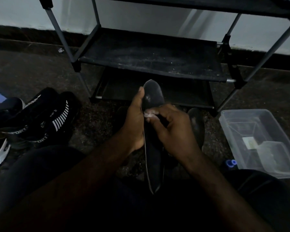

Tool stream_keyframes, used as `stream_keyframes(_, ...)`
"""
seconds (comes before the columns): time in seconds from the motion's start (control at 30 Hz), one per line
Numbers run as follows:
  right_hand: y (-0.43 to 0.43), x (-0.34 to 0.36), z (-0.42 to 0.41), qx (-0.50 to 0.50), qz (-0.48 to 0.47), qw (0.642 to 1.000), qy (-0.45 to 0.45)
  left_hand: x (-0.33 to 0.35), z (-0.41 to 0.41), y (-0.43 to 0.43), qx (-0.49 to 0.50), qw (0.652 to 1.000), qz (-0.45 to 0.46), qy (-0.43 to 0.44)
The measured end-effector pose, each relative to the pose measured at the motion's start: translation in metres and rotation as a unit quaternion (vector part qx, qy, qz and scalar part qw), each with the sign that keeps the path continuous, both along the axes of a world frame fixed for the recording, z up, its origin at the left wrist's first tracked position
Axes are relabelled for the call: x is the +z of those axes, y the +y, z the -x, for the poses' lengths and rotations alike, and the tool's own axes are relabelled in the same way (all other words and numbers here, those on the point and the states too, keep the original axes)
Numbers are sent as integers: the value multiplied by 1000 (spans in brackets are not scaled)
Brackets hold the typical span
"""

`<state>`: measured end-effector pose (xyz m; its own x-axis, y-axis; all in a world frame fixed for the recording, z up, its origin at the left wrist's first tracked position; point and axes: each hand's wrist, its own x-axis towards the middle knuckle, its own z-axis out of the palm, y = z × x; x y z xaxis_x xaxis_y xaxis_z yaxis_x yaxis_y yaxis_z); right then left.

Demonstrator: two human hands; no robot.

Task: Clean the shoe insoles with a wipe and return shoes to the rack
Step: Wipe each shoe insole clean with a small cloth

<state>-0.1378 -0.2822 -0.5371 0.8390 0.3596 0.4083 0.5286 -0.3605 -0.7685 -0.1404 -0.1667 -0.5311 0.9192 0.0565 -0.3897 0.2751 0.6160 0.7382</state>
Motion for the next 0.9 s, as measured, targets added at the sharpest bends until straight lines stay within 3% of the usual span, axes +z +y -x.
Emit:
stream_keyframes(0.07, -2, 1, -4, -5, 15, 1000, -8, 2, 1, 0, -2, 1000, 6, 10)
stream_keyframes(0.23, -11, 0, -20, -144, 31, 988, -44, -6, 3, -7, -53, 999, 3, -9)
stream_keyframes(0.33, -3, 2, -7, -67, 25, 997, -13, -3, 5, -6, -33, 999, -10, -2)
stream_keyframes(0.43, 1, 1, 2, -25, 59, 997, -43, -2, 5, -5, -21, 999, -30, -3)
stream_keyframes(0.57, -13, 2, -19, -152, 60, 985, -55, -4, 6, -8, -75, 997, -15, -11)
stream_keyframes(0.67, -9, 3, -9, -66, 28, 997, 3, -6, 5, -6, -58, 998, 8, 5)
stream_keyframes(0.77, -6, 2, -3, 7, 36, 999, 0, -6, 4, -4, -42, 999, -2, 15)
stream_keyframes(0.9, -17, -2, -22, -145, 43, 988, -43, -9, 9, -14, -74, 997, 12, 9)
